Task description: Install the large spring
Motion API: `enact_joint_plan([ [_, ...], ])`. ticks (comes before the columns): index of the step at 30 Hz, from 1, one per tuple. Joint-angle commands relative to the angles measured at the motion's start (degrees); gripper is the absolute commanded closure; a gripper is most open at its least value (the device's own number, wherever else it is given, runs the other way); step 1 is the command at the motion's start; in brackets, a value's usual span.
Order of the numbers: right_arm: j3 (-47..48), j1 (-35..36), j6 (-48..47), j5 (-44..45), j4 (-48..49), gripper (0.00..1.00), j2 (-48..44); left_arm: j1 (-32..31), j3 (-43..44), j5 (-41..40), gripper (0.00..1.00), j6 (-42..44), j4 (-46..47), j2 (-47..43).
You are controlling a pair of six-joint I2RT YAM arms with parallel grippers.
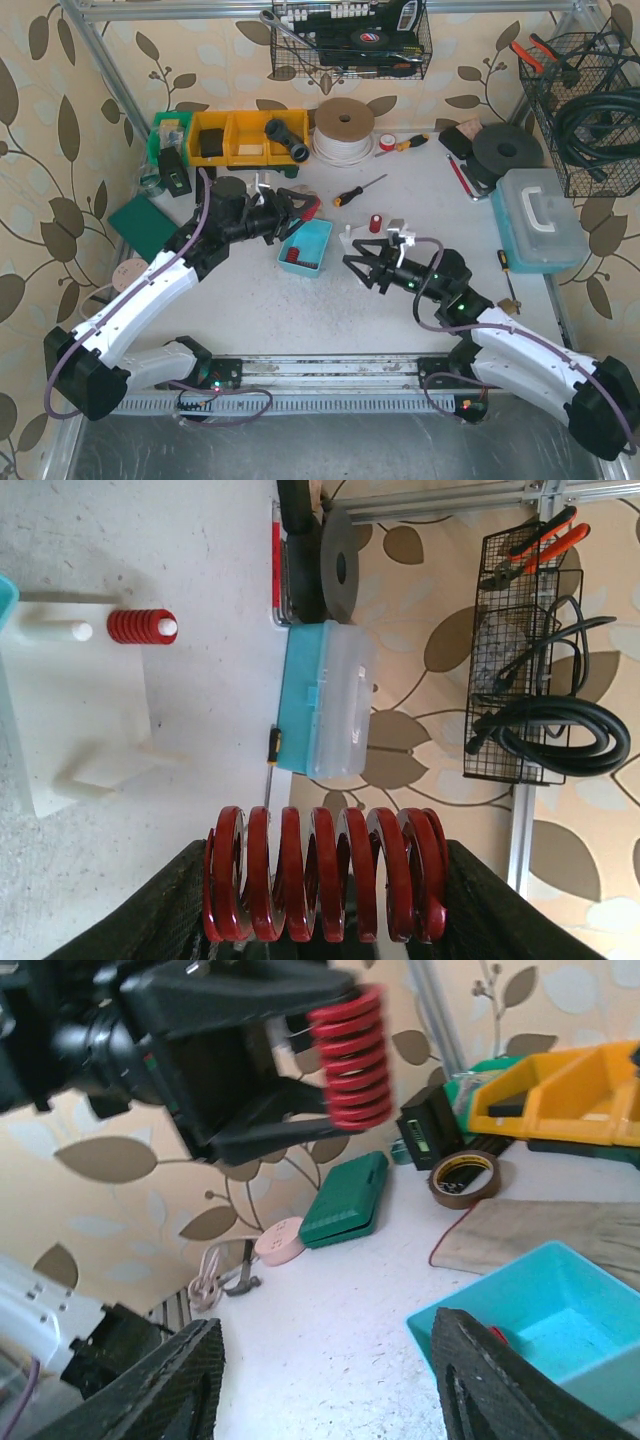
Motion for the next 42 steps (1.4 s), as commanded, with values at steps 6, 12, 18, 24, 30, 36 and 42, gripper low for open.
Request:
enact_joint_plan([
  [6,6.9,10.7,-12.8,9.1,1.0,0.46,5.0,-0.3,0.6,3.0,0.82,-4.5,1.4,-4.8],
  [12,9.6,11.3,-16.0,12.6,-0.8,0.51,7.4,-1.1,-0.6,4.5,0.82,-3.5,0.9,-4.8],
  [18,11.6,11.3,-15.5,14.8,-3.8,0.48,8.3,-2.1,-1.1,7.2,0.82,-0.6,2.0,-3.4],
  [24,8.7,10.9,-13.5,17.1,-4.0,0.46,3.8,-2.7,-3.3,8.5,0.82,-0.5,4.6,-1.6],
  [30,4.4,6.5,-10.0,14.9,0.6,0.46,1.6,-3.2,-3.3,8.8,0.82,-0.3,2.0,-2.6],
  [36,3.1,4.4,-6.8,11.0,4.9,0.46,2.3,-3.2,-2.7,8.8,0.83,0.0,0.6,-2.6],
  [42,3.4,4.4,-8.0,10.7,5.3,0.46,3.0,-3.8,-1.8,9.0,0.83,0.2,0.3,-2.0],
])
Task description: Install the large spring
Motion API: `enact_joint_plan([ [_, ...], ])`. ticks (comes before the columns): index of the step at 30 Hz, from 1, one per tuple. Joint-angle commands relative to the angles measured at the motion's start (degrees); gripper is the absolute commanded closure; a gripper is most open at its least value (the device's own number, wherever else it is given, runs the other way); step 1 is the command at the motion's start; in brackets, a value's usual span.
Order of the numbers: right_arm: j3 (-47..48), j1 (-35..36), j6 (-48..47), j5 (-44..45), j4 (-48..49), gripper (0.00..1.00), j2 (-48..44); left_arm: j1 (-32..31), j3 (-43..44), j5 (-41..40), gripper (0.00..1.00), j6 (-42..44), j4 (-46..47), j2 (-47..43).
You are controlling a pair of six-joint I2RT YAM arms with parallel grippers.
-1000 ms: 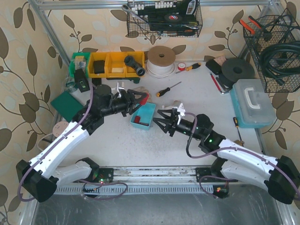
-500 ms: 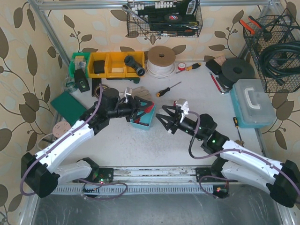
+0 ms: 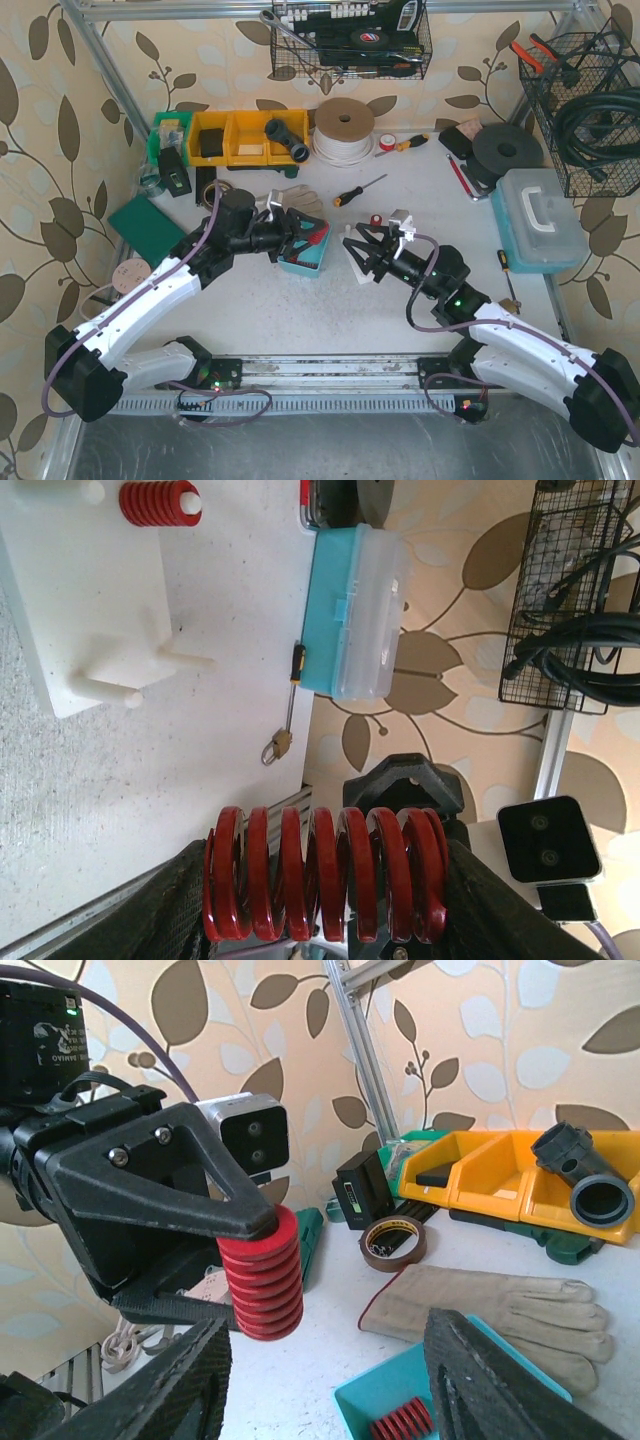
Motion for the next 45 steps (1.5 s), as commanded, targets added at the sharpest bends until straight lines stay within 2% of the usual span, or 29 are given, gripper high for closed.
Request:
enact_joint_plan([
  [1,0.2,-0.2,0.4,-1.8,3.6,0.46,0.9,-0.9,2.4,2.3,0.83,1.3,1.5,-1.1],
  [8,0.2,-0.2,1.4,-2.6,6.2,0.46,3.2,-1.0,2.5,3.1,0.83,1.3,1.1,-0.6],
  [35,-0.5,-0.2,-1.3,-1.2,7.0,0.47,3.0,-1.0,3.3,3.7,0.84,-0.2,2.1,1.0],
  [42,1.9,-0.2,0.1,-7.4,10.1,0.47,8.0,-1.0,4.2,3.9,0.84,-0.4,1.9,1.3],
  [45,2.8,-0.2,0.2,-8.6,11.7,0.43,10.2,-1.0,4.3,3.9,0.84,-0.5,1.9,1.2],
])
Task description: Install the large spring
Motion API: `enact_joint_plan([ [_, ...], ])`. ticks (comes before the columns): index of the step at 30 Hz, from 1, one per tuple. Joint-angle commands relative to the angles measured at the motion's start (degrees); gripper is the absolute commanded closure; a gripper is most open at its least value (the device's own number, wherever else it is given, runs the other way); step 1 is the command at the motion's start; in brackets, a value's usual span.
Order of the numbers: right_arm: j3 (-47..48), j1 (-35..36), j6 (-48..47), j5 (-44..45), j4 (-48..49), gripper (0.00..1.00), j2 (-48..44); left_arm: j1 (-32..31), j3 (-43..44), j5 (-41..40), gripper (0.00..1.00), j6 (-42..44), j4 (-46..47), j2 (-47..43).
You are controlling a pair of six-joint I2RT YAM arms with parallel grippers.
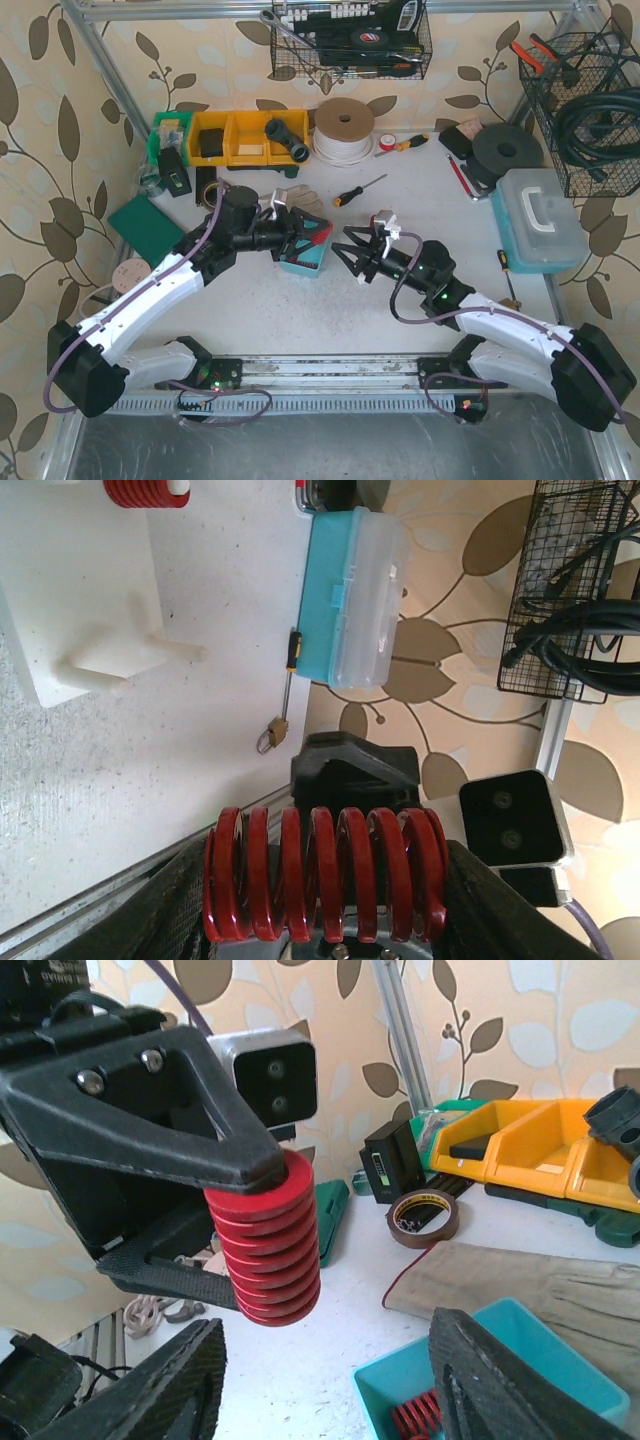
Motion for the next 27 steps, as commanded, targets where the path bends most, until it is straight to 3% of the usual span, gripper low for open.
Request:
enact_joint_plan([
  [1,3.3,-0.2,0.4,-3.7,4.8,0.41,2.7,-0.5,2.8,2.4,0.84,-0.5,2.2,-0.4],
  [17,7.6,1.6,1.2,-4.5,7.5,0.41,8.3,-1.2,2.9,2.0,0.84,-1.2,3.7,0.3],
  [27,8.0,1.8,2.3,-3.2,8.6,0.47,9.6,-2.3,3.7,1.3,0.84,-1.2,3.7,0.5],
])
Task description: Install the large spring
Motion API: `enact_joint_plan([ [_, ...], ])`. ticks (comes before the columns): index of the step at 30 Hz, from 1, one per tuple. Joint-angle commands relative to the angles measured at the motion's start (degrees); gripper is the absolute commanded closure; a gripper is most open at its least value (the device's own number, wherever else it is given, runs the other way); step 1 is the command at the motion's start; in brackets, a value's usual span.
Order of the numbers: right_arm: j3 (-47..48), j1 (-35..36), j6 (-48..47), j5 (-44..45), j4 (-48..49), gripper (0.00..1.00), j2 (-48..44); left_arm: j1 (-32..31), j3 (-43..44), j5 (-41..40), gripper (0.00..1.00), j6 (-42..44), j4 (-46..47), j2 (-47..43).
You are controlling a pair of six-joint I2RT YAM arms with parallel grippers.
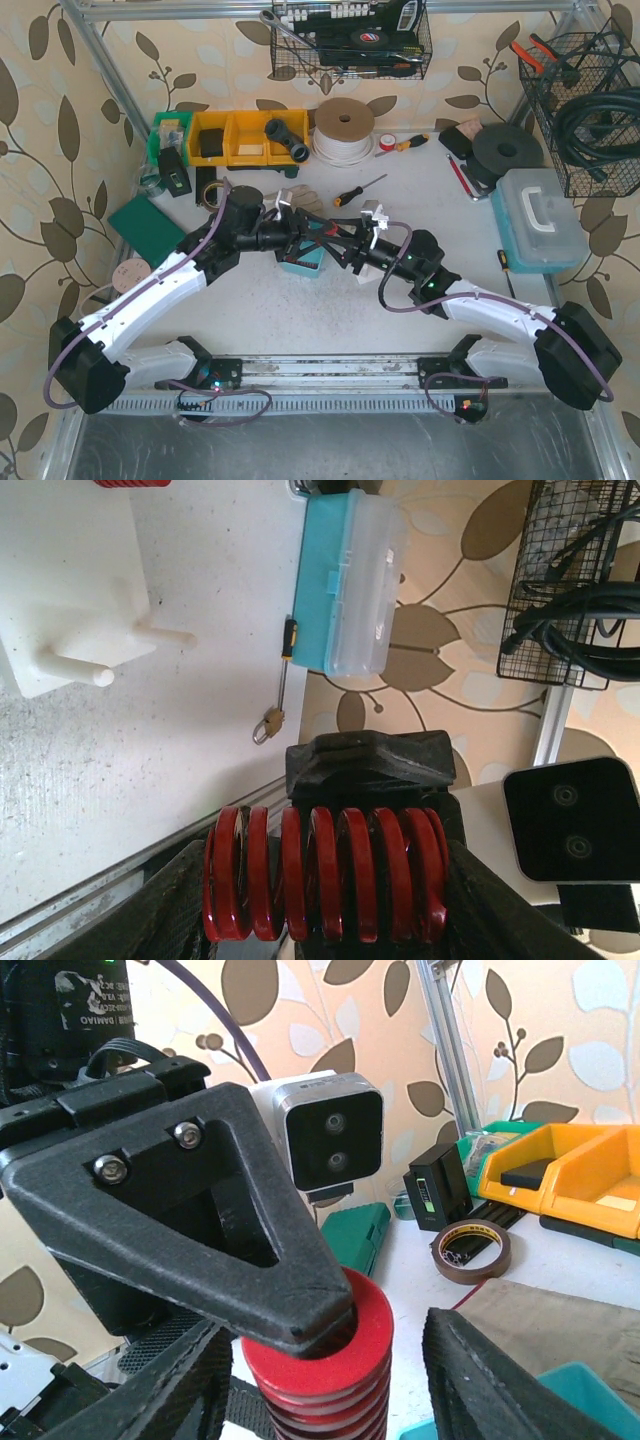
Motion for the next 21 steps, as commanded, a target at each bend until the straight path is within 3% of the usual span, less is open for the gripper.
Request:
enact_joint_plan([
  [1,1.6,0.3,1.0,0.6,3.1,0.48,0.3,-0.9,2.9,1.0,0.84,-0.9,3.0,-0.6],
  [6,1.9,0.4,1.7,1.3,3.1,0.60,0.5,-1.6,2.9,0.5,0.85,-0.8,2.9,-0.7],
  [12,1.6,0.4,2.4,2.0,2.7,0.62,0.0,-1.9,2.4,-0.2,0.85,-0.9,2.7,-1.3],
  [18,1.8,0.4,2.7,3.7,-0.4,0.85,-1.2,-1.9,2.1,-1.1,0.84,-0.9,2.3,-1.7],
  [19,2.1,0.4,2.6,3.1,-1.0,0.91,-1.1,-1.9,2.1,-1.4,0.83,-0.9,2.1,-2.0],
  [21,2.6,0.4,2.6,2.9,-2.0,1.00,-0.9,-1.9,2.1,-2.0,0.66,-0.8,1.8,-2.4],
])
